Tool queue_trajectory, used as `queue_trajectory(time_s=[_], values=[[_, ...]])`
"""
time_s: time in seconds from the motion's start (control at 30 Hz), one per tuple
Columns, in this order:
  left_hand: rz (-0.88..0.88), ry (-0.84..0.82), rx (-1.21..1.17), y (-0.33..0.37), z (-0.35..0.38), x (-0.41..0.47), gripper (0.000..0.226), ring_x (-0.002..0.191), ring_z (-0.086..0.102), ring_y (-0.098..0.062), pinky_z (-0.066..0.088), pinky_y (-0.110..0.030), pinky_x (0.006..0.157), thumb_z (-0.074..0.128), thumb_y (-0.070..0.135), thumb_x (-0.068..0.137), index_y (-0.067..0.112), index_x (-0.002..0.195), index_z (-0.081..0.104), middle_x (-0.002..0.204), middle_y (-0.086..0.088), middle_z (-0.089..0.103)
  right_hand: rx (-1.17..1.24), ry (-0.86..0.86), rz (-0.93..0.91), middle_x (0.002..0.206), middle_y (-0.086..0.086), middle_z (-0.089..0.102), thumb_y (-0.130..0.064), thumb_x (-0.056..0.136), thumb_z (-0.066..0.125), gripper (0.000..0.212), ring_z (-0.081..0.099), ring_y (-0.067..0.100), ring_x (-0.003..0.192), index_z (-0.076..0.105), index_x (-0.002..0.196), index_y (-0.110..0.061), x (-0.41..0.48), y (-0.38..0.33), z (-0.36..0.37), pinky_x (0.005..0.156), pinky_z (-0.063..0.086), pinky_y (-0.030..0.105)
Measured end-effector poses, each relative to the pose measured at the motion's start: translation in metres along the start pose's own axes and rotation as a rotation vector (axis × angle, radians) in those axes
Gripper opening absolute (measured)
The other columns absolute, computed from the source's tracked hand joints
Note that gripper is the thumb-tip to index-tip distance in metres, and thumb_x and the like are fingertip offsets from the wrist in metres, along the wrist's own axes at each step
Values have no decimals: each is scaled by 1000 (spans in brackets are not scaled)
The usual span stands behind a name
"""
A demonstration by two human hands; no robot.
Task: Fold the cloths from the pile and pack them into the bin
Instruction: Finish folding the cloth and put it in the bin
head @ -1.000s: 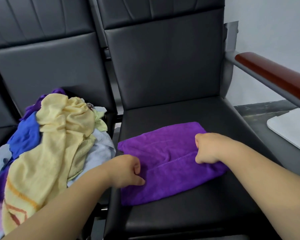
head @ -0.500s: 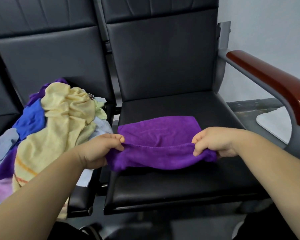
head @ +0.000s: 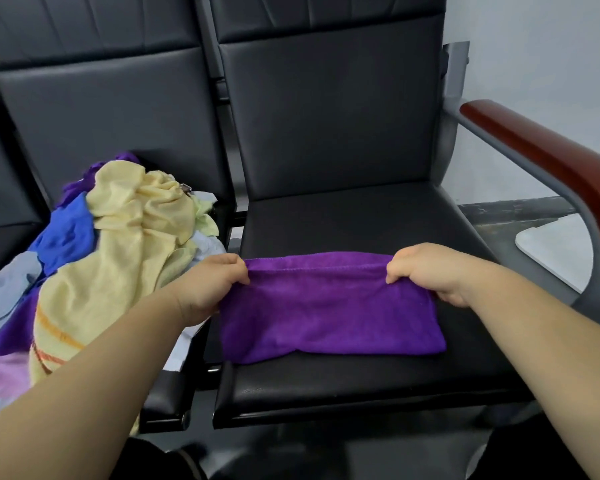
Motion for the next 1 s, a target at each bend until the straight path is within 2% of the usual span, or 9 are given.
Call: queue_trajectory(time_s=[0.07,0.17,0.23,0.37,0.5,0.73,0.8,0.9,1.0], values=[[71,109,70,7,-8,11,29,55,37,-15,24,-29,55,59,6,77,23,55,53,58,3,43,-75,99,-62,84,10,70,-16,81,72,7,65,29,85,71,75,-13,9,-9,-8,75,45,35],[174,246,193,16,-16,25,26,56,35,-13,26,-30,54,58,5,84,21,65,49,56,7,41,-168,218,-123,72,3,62,-18,82,71,14,58,23,73,66,69,-16,20,-20,-14,66,42,33],[213,327,269,18,-20,33,20,57,37,-14,30,-29,54,55,5,87,17,72,50,58,7,44,-252,266,-151,69,0,61,-20,82,69,12,56,21,69,65,73,-15,28,-26,-16,61,40,31],[230,472,426,21,-25,42,5,63,50,-17,37,-29,55,53,8,91,11,87,56,71,-1,57,-404,284,-171,79,2,68,-24,86,66,10,62,21,77,68,85,-14,46,-33,-13,61,44,31],[212,508,559,20,-22,53,5,63,52,-15,37,-27,54,51,13,96,9,93,53,71,-2,56,-543,267,-169,89,1,66,-28,90,62,10,62,20,82,65,88,-18,62,-35,-8,66,48,32],[207,521,779,15,-14,59,9,76,58,-25,45,-37,69,53,18,96,12,100,47,77,1,57,-622,265,-144,94,-4,62,-32,90,64,11,60,17,84,62,97,-24,78,-32,-7,71,53,33],[214,523,801,16,-12,56,14,82,58,-25,44,-36,72,54,20,97,14,104,44,88,0,58,-619,268,-147,94,-6,60,-32,90,67,14,59,15,84,62,101,-24,79,-33,-7,69,52,33],[219,531,876,18,-9,52,24,100,54,-30,46,-41,84,57,23,95,12,114,47,113,-9,52,-614,264,-140,98,-5,61,-31,88,69,20,60,16,88,64,107,-24,80,-35,-6,71,51,33],[207,529,1024,21,3,45,34,116,48,-35,45,-46,95,59,31,92,13,121,52,125,-11,47,-640,267,-118,103,-3,62,-33,87,69,27,61,19,92,65,111,-23,80,-36,-6,75,54,33]])
Point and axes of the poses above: each hand's wrist, its own x-axis towards the middle knuckle, its own z-axis out of the palm, y = z × x, the point moved 10 cm from there along x, towards the middle knuckle
